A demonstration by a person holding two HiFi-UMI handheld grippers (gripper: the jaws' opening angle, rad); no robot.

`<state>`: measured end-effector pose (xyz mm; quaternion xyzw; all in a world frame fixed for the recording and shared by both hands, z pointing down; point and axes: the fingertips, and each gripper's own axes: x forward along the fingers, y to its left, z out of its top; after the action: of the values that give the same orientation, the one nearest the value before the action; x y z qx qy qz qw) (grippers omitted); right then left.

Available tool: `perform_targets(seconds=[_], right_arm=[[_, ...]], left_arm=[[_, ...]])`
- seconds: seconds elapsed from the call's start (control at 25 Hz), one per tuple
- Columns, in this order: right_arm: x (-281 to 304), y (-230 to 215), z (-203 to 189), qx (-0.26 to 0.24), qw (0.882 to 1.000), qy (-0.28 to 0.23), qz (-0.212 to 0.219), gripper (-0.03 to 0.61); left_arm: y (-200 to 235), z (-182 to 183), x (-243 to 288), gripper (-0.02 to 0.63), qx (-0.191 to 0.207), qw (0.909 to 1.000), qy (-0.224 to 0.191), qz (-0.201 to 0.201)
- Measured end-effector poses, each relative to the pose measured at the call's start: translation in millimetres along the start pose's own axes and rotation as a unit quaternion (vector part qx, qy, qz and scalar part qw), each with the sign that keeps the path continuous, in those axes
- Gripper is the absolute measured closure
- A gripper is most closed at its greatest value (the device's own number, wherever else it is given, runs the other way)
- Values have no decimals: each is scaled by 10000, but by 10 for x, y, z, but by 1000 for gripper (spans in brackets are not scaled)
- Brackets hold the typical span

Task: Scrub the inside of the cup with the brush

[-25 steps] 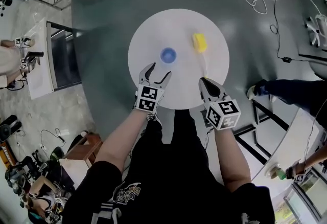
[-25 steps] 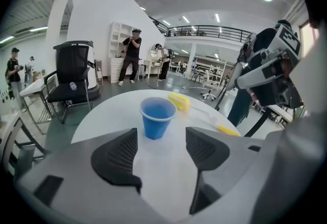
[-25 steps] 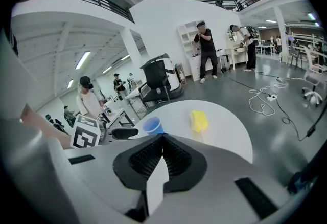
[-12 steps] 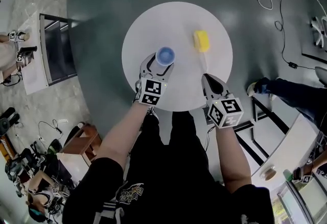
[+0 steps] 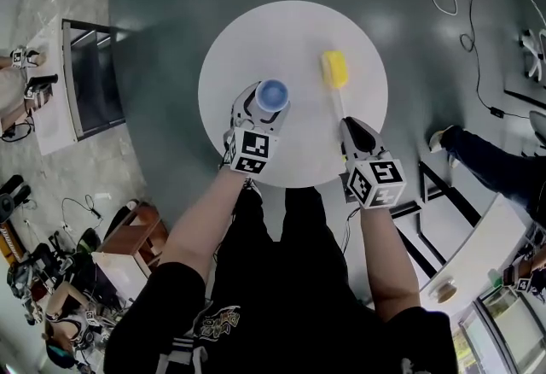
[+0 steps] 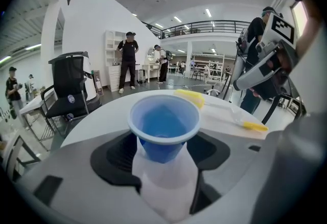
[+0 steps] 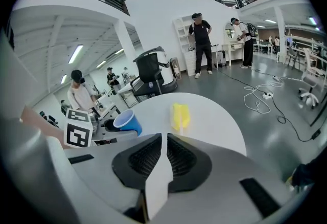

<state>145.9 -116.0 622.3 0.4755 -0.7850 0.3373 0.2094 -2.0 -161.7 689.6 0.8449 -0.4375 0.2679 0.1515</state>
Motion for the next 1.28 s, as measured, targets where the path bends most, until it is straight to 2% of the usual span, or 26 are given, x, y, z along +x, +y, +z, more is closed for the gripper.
perform_targets(seconds=[0.08,0.16,0.44,0.72,0.96,1.28], right_arm=[[56,-62,-22,-46,9999,86,-44,539],[118,-114,-56,-75,9997,210,-84,494],[300,-283,-263,-265,9965,719,-332,490],[497,-363,-375,-192,9933,1026,-486,491],[494,-346,-361,-145,9936,992,-526,523],[356,-72,-84,-535,9957,679,-332,528]], left_arm=[[14,25,10,318,27,10000,-24,29],[32,52,6,318,50,10000,-45,56],[31,158,-76,327,138,9998,-150,40],[37,218,-187,333,217,9996,-171,-25],[47,249,-312,339,255,9996,-140,-61],[141,298,-575,344,458,9989,17,38]])
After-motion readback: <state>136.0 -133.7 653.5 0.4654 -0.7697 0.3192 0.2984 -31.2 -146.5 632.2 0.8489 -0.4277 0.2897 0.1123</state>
